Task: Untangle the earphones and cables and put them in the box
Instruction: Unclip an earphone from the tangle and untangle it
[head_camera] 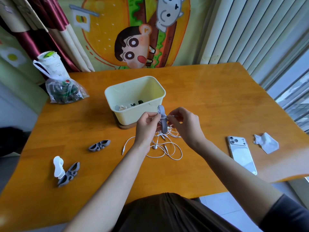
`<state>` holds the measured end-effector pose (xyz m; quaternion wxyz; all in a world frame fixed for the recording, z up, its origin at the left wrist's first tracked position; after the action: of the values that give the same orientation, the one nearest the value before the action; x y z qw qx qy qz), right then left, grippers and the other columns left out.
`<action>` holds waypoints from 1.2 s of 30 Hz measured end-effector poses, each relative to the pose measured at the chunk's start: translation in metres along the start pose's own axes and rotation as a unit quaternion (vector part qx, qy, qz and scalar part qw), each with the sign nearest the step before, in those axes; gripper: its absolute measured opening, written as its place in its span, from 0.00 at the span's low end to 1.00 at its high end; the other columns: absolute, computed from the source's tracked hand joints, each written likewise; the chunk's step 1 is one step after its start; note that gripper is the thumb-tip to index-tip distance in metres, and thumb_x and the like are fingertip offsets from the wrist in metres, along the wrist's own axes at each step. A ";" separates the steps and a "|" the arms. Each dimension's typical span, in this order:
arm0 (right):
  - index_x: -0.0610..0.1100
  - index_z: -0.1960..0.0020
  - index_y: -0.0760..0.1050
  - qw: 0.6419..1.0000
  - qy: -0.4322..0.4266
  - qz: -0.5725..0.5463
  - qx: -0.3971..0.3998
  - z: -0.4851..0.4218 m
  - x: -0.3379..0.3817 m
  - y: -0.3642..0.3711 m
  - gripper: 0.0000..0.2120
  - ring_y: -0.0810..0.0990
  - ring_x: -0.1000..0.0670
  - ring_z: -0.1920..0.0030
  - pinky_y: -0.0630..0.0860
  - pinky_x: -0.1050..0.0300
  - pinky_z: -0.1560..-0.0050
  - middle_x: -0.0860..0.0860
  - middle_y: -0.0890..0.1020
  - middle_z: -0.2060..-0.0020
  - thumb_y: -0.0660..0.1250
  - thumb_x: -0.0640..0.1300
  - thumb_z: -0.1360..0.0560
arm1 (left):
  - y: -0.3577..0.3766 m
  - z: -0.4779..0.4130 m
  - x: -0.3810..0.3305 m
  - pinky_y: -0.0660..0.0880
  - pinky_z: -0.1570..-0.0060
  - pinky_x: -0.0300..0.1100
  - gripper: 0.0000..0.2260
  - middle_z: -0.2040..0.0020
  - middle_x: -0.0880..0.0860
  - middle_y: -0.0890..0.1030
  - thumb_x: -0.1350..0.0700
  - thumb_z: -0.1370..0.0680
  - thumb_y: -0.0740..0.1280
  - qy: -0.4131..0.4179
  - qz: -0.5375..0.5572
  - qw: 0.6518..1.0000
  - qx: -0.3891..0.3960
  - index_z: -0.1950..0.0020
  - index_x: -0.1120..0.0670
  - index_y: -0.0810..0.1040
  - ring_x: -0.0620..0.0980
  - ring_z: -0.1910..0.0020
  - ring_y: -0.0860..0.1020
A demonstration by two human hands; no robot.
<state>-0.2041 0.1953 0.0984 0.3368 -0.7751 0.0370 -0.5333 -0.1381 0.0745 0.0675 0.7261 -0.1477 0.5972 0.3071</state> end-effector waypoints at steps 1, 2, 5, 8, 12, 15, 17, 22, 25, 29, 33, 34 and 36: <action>0.44 0.55 0.75 1.000 -0.002 0.002 -0.003 0.001 0.001 -0.001 0.02 0.81 0.55 0.61 0.76 0.68 0.62 0.55 0.79 0.63 0.68 0.41 0.25 | 0.001 0.000 0.000 0.77 0.58 0.40 0.01 0.52 0.57 0.83 0.59 0.23 0.67 -0.005 0.010 1.000 0.008 0.52 0.56 0.76 0.51 0.53 0.82; 0.44 0.55 0.74 1.000 -0.004 0.004 -0.005 0.001 0.001 -0.001 0.03 0.80 0.56 0.62 0.75 0.70 0.62 0.56 0.79 0.63 0.68 0.41 0.25 | 0.002 0.001 -0.001 0.77 0.57 0.41 0.02 0.52 0.58 0.83 0.59 0.23 0.68 -0.009 0.017 1.000 0.015 0.52 0.56 0.76 0.52 0.52 0.82; 0.45 0.56 0.74 1.000 -0.001 0.003 -0.005 0.002 0.001 -0.001 0.03 0.80 0.57 0.62 0.75 0.69 0.62 0.56 0.79 0.64 0.68 0.42 0.25 | 0.005 0.001 -0.001 0.76 0.59 0.39 0.05 0.50 0.60 0.82 0.58 0.25 0.70 -0.006 0.015 0.999 0.032 0.52 0.55 0.75 0.53 0.50 0.81; 0.45 0.56 0.74 1.000 0.010 -0.005 -0.008 0.003 -0.003 0.001 0.03 0.81 0.55 0.61 0.79 0.59 0.58 0.55 0.80 0.63 0.68 0.43 0.25 | 0.005 0.001 0.000 0.77 0.57 0.41 0.06 0.49 0.60 0.82 0.59 0.25 0.70 0.007 0.013 0.999 0.031 0.51 0.55 0.75 0.54 0.50 0.81; 0.45 0.55 0.74 1.000 0.019 -0.012 0.003 0.004 -0.003 0.004 0.03 0.82 0.53 0.59 0.80 0.51 0.56 0.52 0.82 0.61 0.66 0.43 0.24 | 0.002 0.000 0.002 0.77 0.56 0.42 0.04 0.49 0.61 0.82 0.58 0.23 0.68 0.005 0.011 1.000 0.019 0.51 0.56 0.76 0.56 0.48 0.81; 0.46 0.54 0.74 1.000 0.013 -0.006 0.009 0.005 -0.001 0.005 0.02 0.82 0.53 0.59 0.80 0.51 0.56 0.53 0.81 0.60 0.66 0.43 0.24 | 0.001 0.000 0.003 0.76 0.57 0.40 0.03 0.49 0.60 0.82 0.58 0.22 0.67 0.007 0.006 1.000 0.016 0.50 0.56 0.76 0.55 0.48 0.81; 0.46 0.55 0.73 1.000 0.013 -0.001 0.010 0.005 0.000 0.005 0.02 0.81 0.53 0.58 0.80 0.53 0.56 0.53 0.81 0.61 0.66 0.43 0.24 | 0.001 0.000 0.003 0.77 0.57 0.39 0.03 0.49 0.60 0.82 0.59 0.22 0.66 0.004 0.007 1.000 0.017 0.50 0.56 0.76 0.54 0.48 0.81; 0.44 0.55 0.75 1.000 0.021 -0.007 0.002 0.003 -0.001 0.005 0.03 0.82 0.53 0.59 0.80 0.55 0.57 0.52 0.81 0.60 0.69 0.41 0.25 | 0.003 0.001 0.003 0.77 0.61 0.35 0.04 0.53 0.57 0.82 0.62 0.21 0.64 -0.020 0.068 0.997 0.034 0.47 0.60 0.76 0.49 0.55 0.81; 0.43 0.55 0.75 1.000 0.017 -0.022 0.006 0.003 -0.001 0.005 0.03 0.82 0.53 0.60 0.80 0.55 0.58 0.51 0.82 0.60 0.69 0.41 0.26 | 0.002 0.000 0.003 0.78 0.60 0.36 0.04 0.55 0.55 0.81 0.64 0.20 0.62 -0.031 0.101 0.994 0.039 0.50 0.58 0.76 0.48 0.56 0.80; 0.42 0.54 0.77 0.999 0.014 -0.028 0.007 0.004 -0.001 0.007 0.03 0.82 0.53 0.60 0.80 0.53 0.58 0.50 0.83 0.60 0.69 0.41 0.26 | -0.001 -0.002 0.003 0.78 0.62 0.36 0.08 0.54 0.55 0.81 0.67 0.20 0.59 -0.040 0.122 0.991 0.046 0.52 0.57 0.76 0.49 0.57 0.80; 0.42 0.56 0.78 0.999 0.028 -0.031 -0.007 0.002 -0.002 0.006 0.04 0.82 0.53 0.60 0.80 0.54 0.57 0.51 0.83 0.61 0.71 0.42 0.27 | -0.002 -0.002 0.003 0.78 0.62 0.38 0.09 0.52 0.57 0.81 0.67 0.20 0.59 -0.062 0.153 0.985 0.058 0.50 0.57 0.76 0.51 0.56 0.80; 0.43 0.57 0.78 0.999 0.031 -0.029 -0.005 0.001 -0.002 0.005 0.04 0.81 0.53 0.61 0.79 0.54 0.57 0.51 0.83 0.61 0.71 0.42 0.28 | -0.002 -0.001 0.003 0.79 0.62 0.38 0.08 0.52 0.57 0.81 0.67 0.20 0.59 -0.070 0.165 0.982 0.062 0.49 0.57 0.76 0.51 0.56 0.80; 0.46 0.58 0.77 1.000 0.030 -0.006 -0.002 0.000 -0.003 0.003 0.04 0.81 0.52 0.61 0.79 0.56 0.59 0.50 0.83 0.62 0.72 0.43 0.28 | 0.000 0.001 0.001 0.79 0.63 0.38 0.07 0.53 0.57 0.82 0.66 0.21 0.61 -0.087 0.184 0.976 0.070 0.48 0.58 0.76 0.50 0.58 0.81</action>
<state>-0.2049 0.1939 0.0938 0.3305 -0.7597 0.0439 -0.5584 -0.1371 0.0749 0.0662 0.7147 0.0434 0.5686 0.4049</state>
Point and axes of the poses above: each hand's wrist, its own z-axis away from the middle knuckle, its own y-axis out of the palm, x = y × z, the point moved 4 cm from there along -z, towards the middle knuckle
